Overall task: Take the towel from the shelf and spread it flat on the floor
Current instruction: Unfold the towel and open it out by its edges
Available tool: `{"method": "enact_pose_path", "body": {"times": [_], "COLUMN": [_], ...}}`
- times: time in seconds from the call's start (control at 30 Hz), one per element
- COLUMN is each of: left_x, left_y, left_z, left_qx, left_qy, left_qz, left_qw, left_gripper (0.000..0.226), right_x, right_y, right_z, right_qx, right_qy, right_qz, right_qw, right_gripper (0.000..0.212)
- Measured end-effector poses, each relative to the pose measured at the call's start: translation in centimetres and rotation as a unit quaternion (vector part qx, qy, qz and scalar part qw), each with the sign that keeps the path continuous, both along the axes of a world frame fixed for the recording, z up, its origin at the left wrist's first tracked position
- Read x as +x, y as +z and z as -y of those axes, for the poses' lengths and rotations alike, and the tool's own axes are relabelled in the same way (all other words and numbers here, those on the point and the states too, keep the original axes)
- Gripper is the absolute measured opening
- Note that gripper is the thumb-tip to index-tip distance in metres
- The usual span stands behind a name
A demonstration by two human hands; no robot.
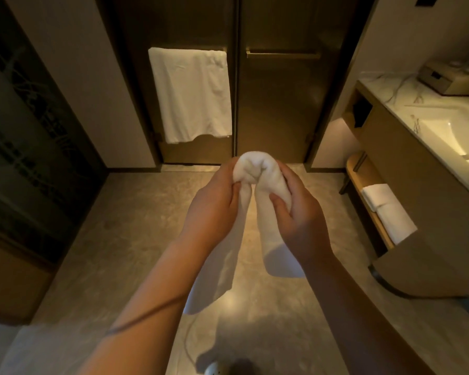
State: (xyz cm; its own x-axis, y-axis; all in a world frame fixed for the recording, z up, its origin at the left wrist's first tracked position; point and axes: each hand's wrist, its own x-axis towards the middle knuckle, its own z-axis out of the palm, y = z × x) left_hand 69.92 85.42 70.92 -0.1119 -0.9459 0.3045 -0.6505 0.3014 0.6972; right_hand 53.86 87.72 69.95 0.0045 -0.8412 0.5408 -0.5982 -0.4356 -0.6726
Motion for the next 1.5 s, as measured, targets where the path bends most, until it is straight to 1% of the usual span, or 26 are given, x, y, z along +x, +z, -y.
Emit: {"method": "enact_pose_path", "body": {"times": [0.1, 0.17, 0.27, 0.37, 0.5, 0.57, 0.63, 0.7, 0.77, 0.9, 1.0, 1.1, 1.17, 1.27, 1.33, 1.4, 1.5], "left_x": [-0.4, -0.4, -0.2, 0.2, 0.8, 0.8, 0.6, 0.4, 0.4, 1.1, 1.9, 2.7, 3.4, 4.5, 5.5, 6.5, 8.3], "left_y": [0.2, 0.3, 0.7, 1.3, 2.0, 2.1, 2.1, 1.9, 1.7, 1.0, 0.3, -0.7, -1.6, -3.1, -4.2, -4.8, -4.6], "left_z": [-0.4, -0.4, -0.4, -0.4, -0.8, -1.1, -1.4, -1.6, -1.9, -1.9, -2.0, -2.0, -1.8, -1.6, -1.4, -1.2, -0.7], "left_qx": [-0.024, -0.025, -0.047, -0.068, -0.059, -0.059, -0.053, -0.039, -0.024, -0.019, -0.013, 0.022, 0.043, 0.054, 0.052, 0.053, 0.051], "left_qy": [-0.017, -0.012, -0.003, -0.025, -0.058, -0.074, -0.097, -0.11, -0.112, -0.107, -0.096, -0.064, -0.051, -0.037, -0.018, 0.002, 0.014], "left_qz": [0.055, 0.075, 0.107, 0.139, 0.161, 0.156, 0.151, 0.145, 0.116, 0.065, 0.028, -0.033, -0.051, -0.007, 0.022, 0.023, 0.025], "left_qw": [0.998, 0.997, 0.993, 0.988, 0.984, 0.983, 0.982, 0.983, 0.987, 0.992, 0.995, 0.997, 0.996, 0.998, 0.998, 0.998, 0.998], "left_gripper": [0.044, 0.044, 0.037, 0.03, 0.024, 0.025, 0.027, 0.027, 0.029, 0.025, 0.034, 0.044, 0.047, 0.053, 0.052, 0.045, 0.032], "right_x": [-0.8, -1.5, -2.7, -3.6, -4.1, -4.0, -3.5, -2.5, -1.5, -0.5, -0.1, 0.8, 1.4, 2.0, 2.0, 1.7, 1.3], "right_y": [0.5, 0.8, 1.6, 2.6, 3.1, 2.8, 2.2, 1.5, 0.9, 0.8, 1.7, 2.7, 3.2, 3.7, 4.1, 4.3, 4.1], "right_z": [-0.6, -1.0, -1.5, -1.7, -1.9, -1.9, -2.1, -2.3, -2.5, -2.7, -2.4, -1.8, -1.5, -1.3, -1.2, -1.1, -0.7], "right_qx": [-0.003, -0.001, 0.008, 0.018, 0.033, 0.051, 0.054, 0.042, 0.022, 0.011, -0.002, -0.003, -0.012, -0.039, -0.06, -0.064, -0.046], "right_qy": [-0.032, -0.045, -0.068, -0.087, -0.079, -0.072, -0.061, -0.056, -0.057, -0.053, -0.057, -0.068, -0.071, -0.076, -0.088, -0.104, -0.127], "right_qz": [0.008, 0.013, 0.002, -0.056, -0.124, -0.122, -0.097, -0.065, -0.055, -0.058, -0.081, -0.108, -0.113, -0.111, -0.104, -0.1, -0.09], "right_qw": [0.999, 0.999, 0.998, 0.994, 0.989, 0.989, 0.992, 0.995, 0.997, 0.997, 0.995, 0.992, 0.991, 0.99, 0.989, 0.987, 0.987], "right_gripper": [0.054, 0.055, 0.047, 0.037, 0.033, 0.034, 0.033, 0.031, 0.028, 0.024, 0.022, 0.024, 0.023, 0.022, 0.022, 0.023, 0.023]}}
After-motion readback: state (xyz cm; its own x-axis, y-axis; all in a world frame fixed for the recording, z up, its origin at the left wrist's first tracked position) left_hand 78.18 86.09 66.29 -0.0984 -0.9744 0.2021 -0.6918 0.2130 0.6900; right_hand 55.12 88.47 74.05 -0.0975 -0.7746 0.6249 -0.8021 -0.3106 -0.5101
